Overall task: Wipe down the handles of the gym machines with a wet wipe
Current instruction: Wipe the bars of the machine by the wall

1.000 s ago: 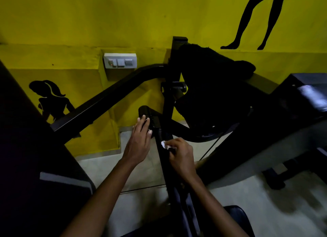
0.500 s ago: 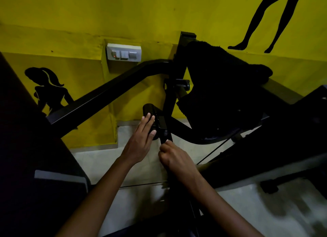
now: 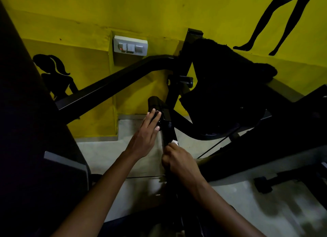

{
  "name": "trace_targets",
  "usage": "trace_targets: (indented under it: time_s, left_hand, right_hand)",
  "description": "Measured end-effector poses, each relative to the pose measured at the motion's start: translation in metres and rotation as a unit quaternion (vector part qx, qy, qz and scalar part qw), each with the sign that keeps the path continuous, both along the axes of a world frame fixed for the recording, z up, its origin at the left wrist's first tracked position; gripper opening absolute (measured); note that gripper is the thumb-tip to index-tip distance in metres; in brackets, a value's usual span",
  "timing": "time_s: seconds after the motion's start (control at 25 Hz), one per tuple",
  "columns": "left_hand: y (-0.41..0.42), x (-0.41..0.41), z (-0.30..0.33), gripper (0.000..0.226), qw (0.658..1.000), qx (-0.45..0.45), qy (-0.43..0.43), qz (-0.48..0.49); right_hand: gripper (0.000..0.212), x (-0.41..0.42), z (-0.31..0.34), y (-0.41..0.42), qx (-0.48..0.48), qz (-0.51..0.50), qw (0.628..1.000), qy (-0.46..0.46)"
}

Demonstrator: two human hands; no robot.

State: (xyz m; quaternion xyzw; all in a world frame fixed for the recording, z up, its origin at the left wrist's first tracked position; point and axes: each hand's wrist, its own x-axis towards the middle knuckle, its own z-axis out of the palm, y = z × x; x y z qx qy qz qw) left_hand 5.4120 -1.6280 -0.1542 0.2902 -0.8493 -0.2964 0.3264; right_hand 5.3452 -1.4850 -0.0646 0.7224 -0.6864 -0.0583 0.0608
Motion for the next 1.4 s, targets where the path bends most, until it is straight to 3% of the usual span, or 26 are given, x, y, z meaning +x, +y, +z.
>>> trace_targets:
  time_s: [0.08, 0.24, 0.4, 0.56, 0.68, 0.76, 0.92, 1.16, 1.4]
  left_hand:
    - [0.007, -0.002, -0.002, 0.052, 1.0, -0.004, 0.001, 0.008]
    - [0.021, -0.003, -0.002, 0.053, 0.999, -0.022, -0.016, 0.017]
    - [0.034, 0.0, 0.001, 0.049, 0.999, -0.02, -0.024, 0.024]
    - [0.052, 0.003, 0.001, 0.054, 0.999, -0.016, -0.024, 0.021]
    - [0.065, 0.005, -0.001, 0.058, 0.999, -0.017, -0.027, 0.001]
    - [0.076, 0.007, -0.002, 0.055, 0.999, -0.009, -0.031, -0.001]
    - [0.091, 0.012, -0.001, 0.052, 1.0, 0.022, -0.02, -0.002]
    - [0.109, 0.022, 0.005, 0.052, 0.999, 0.037, -0.014, -0.007]
    - [0.132, 0.028, 0.008, 0.054, 0.998, 0.053, -0.008, -0.011]
  right_hand:
    - [0.009, 0.004, 0.0, 0.007, 0.006, 0.022, 1.0, 0.001]
    - [0.025, 0.015, 0.001, 0.03, 0.047, 0.072, 0.996, 0.006]
    - [0.023, 0.013, 0.01, 0.04, 0.027, 0.065, 0.997, 0.013]
    - [0.015, 0.024, 0.006, 0.065, 0.06, 0.119, 0.991, -0.011]
    - [0.03, 0.027, 0.014, 0.079, 0.008, 0.124, 0.992, -0.023]
    - [0.024, 0.026, 0.013, 0.085, 0.0, 0.122, 0.992, -0.011]
    - [0.024, 0.037, 0.011, 0.108, 0.094, 0.172, 0.98, -0.041]
    - [0.021, 0.035, 0.023, 0.136, 0.083, 0.171, 0.981, -0.027]
    - [0.02, 0.049, 0.047, 0.166, 0.152, 0.155, 0.976, -0.028]
